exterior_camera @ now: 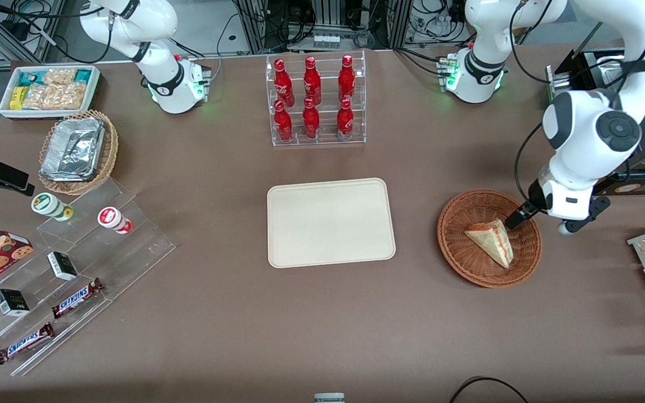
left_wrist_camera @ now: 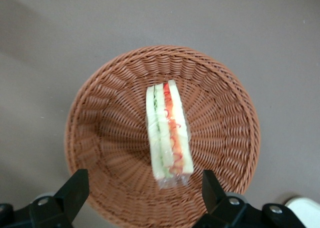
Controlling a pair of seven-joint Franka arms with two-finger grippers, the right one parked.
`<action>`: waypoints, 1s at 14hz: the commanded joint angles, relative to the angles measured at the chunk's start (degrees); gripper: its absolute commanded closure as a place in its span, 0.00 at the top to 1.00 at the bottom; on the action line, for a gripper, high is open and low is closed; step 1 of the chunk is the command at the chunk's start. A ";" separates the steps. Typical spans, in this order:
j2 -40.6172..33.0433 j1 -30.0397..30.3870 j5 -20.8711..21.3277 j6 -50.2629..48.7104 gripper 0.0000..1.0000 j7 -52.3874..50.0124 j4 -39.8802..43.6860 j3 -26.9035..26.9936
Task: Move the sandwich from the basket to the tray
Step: 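Lower the left gripper into the wicker basket onto the wrapped sandwich, then close the left gripper on the sandwich and lift it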
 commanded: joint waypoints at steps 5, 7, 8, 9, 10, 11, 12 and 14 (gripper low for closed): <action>7.04 -0.35 -0.09 14.15 1.00 -6.48 -4.45 -1.80; 8.63 -0.44 -0.09 16.09 1.00 -6.57 -4.71 -1.80; 9.50 -0.44 -0.09 17.49 1.00 -6.48 -5.06 -1.80; 10.30 -0.44 -0.09 18.98 1.00 -6.48 -5.50 -1.80; 10.74 -0.44 -0.09 19.87 0.83 -6.48 -5.24 -1.80; 10.66 -0.35 -0.09 19.88 0.26 -6.48 -4.80 -1.80; 10.22 -0.35 0.26 19.70 0.00 -6.22 -4.63 -1.80; 8.56 -0.44 0.53 18.39 0.00 -6.22 -3.92 -1.89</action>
